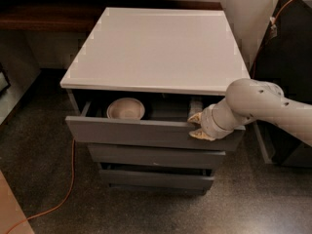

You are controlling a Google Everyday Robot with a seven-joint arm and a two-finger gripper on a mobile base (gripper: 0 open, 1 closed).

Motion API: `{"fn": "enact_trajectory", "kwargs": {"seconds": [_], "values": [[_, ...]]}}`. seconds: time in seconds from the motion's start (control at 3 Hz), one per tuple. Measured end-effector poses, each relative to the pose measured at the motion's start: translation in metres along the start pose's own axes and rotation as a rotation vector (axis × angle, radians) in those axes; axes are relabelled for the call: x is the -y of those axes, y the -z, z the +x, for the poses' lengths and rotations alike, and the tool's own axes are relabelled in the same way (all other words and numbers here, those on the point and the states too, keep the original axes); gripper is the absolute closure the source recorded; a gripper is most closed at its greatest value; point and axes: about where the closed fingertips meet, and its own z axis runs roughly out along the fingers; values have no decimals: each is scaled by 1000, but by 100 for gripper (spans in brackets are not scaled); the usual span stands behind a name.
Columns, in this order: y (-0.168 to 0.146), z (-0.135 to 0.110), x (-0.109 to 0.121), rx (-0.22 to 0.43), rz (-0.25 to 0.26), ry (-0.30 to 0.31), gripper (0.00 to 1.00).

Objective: Pick blue plastic bottle from top drawer and place on counter

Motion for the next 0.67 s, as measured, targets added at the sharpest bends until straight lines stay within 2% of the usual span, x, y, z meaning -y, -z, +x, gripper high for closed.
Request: {"fn": "enact_trajectory", "kwargs": {"seconds": [0.67], "values": [[1, 0, 0, 0, 0, 0, 100]]}}
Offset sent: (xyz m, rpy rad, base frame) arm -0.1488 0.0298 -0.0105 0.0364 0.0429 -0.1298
